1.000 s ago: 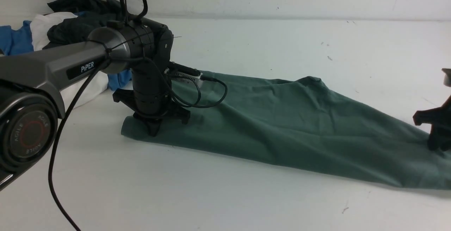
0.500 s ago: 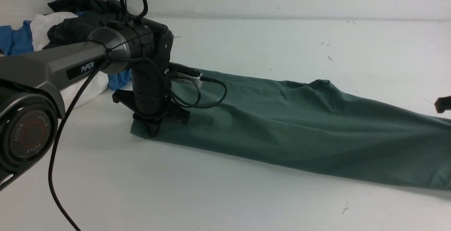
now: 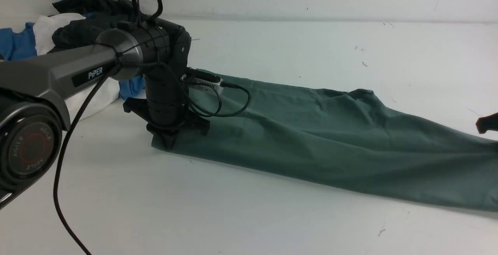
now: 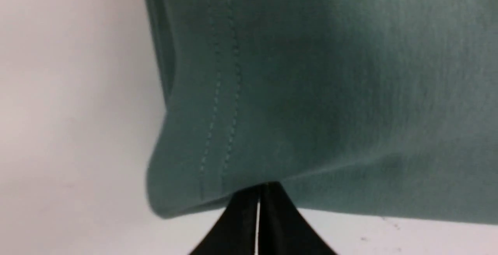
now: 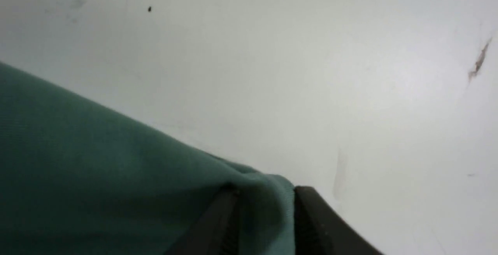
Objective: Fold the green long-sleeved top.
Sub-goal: Use both arms to drag the lower edge of the fabric forward and fold it over the upper edge
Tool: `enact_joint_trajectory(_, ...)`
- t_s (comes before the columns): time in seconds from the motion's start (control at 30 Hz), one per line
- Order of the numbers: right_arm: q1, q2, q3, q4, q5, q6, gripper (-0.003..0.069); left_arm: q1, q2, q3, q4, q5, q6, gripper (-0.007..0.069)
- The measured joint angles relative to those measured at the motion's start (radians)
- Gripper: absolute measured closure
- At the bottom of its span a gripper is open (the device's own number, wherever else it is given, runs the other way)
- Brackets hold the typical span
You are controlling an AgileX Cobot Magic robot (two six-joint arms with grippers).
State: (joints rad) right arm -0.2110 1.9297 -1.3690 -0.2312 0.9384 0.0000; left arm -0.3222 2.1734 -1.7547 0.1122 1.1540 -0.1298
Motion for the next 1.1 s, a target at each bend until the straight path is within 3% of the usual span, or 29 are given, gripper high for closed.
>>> enact_joint_trajectory(0.03,0.000,0.000,0.000,-0.002,0.000,0.000,0.0394,0.000,-0.002,-0.002,0.000,0.000,-0.001,0.0629)
enact_joint_trajectory(0.1,0.000,-0.011,-0.021,-0.013,0.069,0.069,0.0295,0.000,-0.039,-0.040,0.001,0.006,-0.021,0.0629)
enact_joint_trajectory(0.17,0.001,-0.031,-0.040,-0.012,0.151,0.082,0.0260,0.000,-0.057,-0.082,0.001,0.035,-0.031,0.0629)
enact_joint_trajectory(0.27,0.015,-0.077,-0.050,0.007,0.220,0.082,0.0262,0.001,-0.051,-0.178,0.000,0.067,-0.039,0.0629)
enact_joint_trajectory(0.37,0.032,-0.125,-0.050,0.064,0.238,0.066,0.0306,0.013,-0.011,-0.302,-0.024,0.079,-0.041,0.0629)
enact_joint_trajectory(0.67,0.106,-0.207,-0.050,0.351,0.247,-0.094,0.0550,0.087,0.251,-0.671,-0.138,0.071,-0.022,0.0629)
enact_joint_trajectory(0.8,0.113,-0.207,-0.050,0.407,0.249,-0.123,0.0588,0.088,0.319,-0.705,-0.129,-0.002,-0.021,0.0608)
enact_joint_trajectory(1.1,0.113,-0.207,-0.050,0.427,0.254,-0.145,0.0601,0.088,0.393,-0.712,-0.067,-0.264,-0.016,0.0330)
